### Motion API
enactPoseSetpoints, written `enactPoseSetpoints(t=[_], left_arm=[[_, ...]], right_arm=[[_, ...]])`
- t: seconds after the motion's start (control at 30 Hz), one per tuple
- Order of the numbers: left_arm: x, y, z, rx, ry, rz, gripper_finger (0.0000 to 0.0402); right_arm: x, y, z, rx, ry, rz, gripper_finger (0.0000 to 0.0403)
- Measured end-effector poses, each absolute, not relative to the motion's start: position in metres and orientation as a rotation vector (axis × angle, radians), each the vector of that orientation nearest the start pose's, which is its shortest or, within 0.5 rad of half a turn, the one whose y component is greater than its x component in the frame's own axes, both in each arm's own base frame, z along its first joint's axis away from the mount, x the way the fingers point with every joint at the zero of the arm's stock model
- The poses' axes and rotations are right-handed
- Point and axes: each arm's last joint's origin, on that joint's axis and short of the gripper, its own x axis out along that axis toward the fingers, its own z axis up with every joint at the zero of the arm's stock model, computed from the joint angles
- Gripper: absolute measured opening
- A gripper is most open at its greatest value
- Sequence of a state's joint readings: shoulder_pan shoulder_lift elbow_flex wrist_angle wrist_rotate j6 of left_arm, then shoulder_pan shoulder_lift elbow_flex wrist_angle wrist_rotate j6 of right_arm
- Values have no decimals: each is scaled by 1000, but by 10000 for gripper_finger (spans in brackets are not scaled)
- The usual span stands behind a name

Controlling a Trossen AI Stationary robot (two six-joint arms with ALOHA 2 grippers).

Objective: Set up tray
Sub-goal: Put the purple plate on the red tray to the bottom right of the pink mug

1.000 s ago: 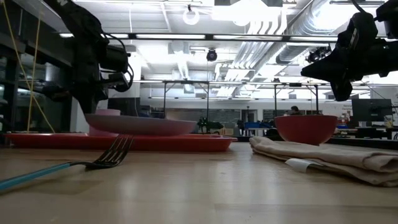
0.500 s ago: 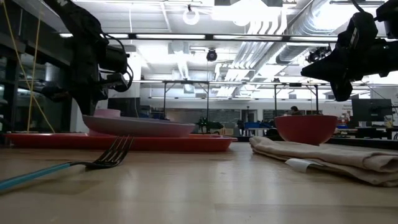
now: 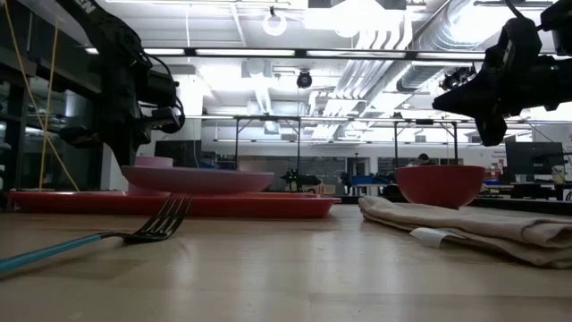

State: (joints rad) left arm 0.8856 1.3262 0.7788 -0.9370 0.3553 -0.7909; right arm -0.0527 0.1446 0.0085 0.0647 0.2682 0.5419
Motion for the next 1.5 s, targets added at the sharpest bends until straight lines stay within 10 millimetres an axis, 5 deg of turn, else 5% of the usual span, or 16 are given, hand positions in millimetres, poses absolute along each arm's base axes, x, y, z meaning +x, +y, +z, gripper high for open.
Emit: enactPoseSetpoints(t=[1.27, 1.5], left_arm=[[143, 158, 166, -1549, 1087, 954, 12], [142, 158, 165, -1543, 1089, 975, 68]], right_arm=[[104, -14, 161, 529, -26, -349, 0], [104, -14, 161, 529, -27, -348, 0]])
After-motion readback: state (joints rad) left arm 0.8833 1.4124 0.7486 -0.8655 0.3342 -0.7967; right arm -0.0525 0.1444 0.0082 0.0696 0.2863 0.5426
